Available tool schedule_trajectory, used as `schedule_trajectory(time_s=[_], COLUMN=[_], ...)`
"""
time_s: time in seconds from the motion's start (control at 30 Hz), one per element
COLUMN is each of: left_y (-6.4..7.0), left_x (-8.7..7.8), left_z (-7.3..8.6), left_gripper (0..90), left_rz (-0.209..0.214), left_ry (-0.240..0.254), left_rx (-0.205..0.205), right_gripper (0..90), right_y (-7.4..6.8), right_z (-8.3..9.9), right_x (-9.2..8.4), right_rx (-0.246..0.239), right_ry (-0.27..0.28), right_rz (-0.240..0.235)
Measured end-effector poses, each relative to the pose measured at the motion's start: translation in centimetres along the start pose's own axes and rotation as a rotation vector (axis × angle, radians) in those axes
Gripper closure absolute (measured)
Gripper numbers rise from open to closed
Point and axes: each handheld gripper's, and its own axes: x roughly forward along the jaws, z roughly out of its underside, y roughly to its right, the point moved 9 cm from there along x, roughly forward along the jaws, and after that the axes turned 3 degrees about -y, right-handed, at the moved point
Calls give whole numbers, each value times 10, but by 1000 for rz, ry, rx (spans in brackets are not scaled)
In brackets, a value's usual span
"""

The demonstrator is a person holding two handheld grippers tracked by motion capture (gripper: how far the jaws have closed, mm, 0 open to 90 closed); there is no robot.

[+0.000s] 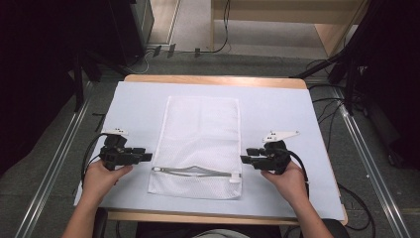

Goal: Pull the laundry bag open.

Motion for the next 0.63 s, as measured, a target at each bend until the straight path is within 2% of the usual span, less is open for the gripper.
schedule_trajectory(time_s=[0.13, 0.23, 0.53, 0.63], left_y=[-10, -16, -22, -23], left_x=[-2, -2, 0, 0], left_z=[-2, -2, -2, -2], left_gripper=[440, 419, 382, 380], left_rz=[-52, -68, -81, -83], left_ry=[32, 38, 32, 31], left_rx=[5, 3, -1, -4], right_gripper=[530, 509, 455, 453], right_y=[11, 18, 32, 33], right_z=[1, 2, 3, 3], right_x=[-5, -7, -11, -10], right_rx=[17, 40, 93, 86], right_ry=[14, 15, 39, 38], right_rz=[20, 36, 59, 63])
